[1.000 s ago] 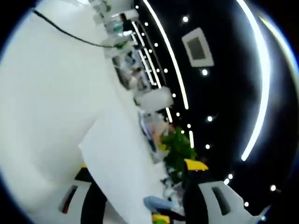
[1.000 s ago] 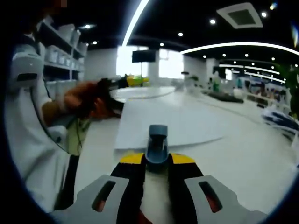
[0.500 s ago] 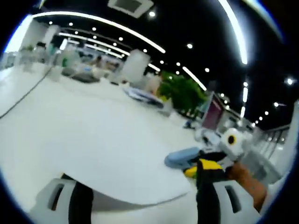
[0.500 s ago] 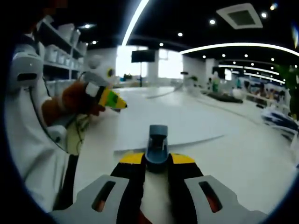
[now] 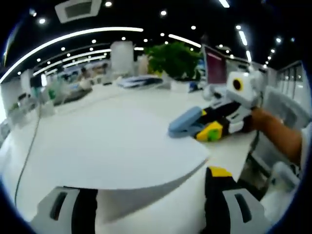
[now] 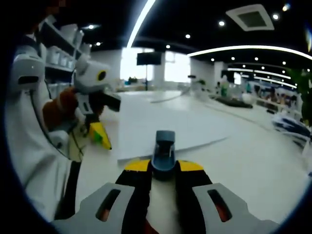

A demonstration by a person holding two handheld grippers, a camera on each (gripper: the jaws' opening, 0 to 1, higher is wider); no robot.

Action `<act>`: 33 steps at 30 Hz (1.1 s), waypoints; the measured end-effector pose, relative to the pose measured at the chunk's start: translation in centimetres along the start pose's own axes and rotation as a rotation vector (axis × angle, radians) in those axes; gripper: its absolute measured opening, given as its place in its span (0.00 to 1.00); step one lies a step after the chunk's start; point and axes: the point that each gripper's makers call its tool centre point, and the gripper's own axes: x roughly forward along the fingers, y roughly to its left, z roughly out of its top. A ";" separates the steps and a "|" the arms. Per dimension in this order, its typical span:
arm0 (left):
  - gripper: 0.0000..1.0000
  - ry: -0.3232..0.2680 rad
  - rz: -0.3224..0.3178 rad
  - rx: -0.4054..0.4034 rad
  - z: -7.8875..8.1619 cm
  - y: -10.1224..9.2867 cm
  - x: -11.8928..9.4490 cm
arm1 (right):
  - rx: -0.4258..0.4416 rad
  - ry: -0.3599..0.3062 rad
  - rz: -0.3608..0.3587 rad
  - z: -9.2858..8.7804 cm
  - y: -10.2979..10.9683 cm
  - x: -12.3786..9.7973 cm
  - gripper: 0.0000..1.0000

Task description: Pick up the paper insert the paper into the punch align the paper edges press the punch to punch holes

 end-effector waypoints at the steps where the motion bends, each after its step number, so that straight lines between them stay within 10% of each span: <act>1: 0.89 0.005 -0.018 -0.002 0.0 -0.3 0.1 | 0.001 0.000 0.000 0.0 0.0 0.0 0.22; 21: 0.89 0.052 -0.086 0.010 -1.8 -0.6 -1.0 | -0.033 -0.040 -0.082 1.2 0.1 -1.4 0.25; 33: 0.88 0.062 -0.308 0.037 -1.9 -3.8 -4.2 | -0.024 -0.028 -0.089 1.1 -0.3 -0.7 0.26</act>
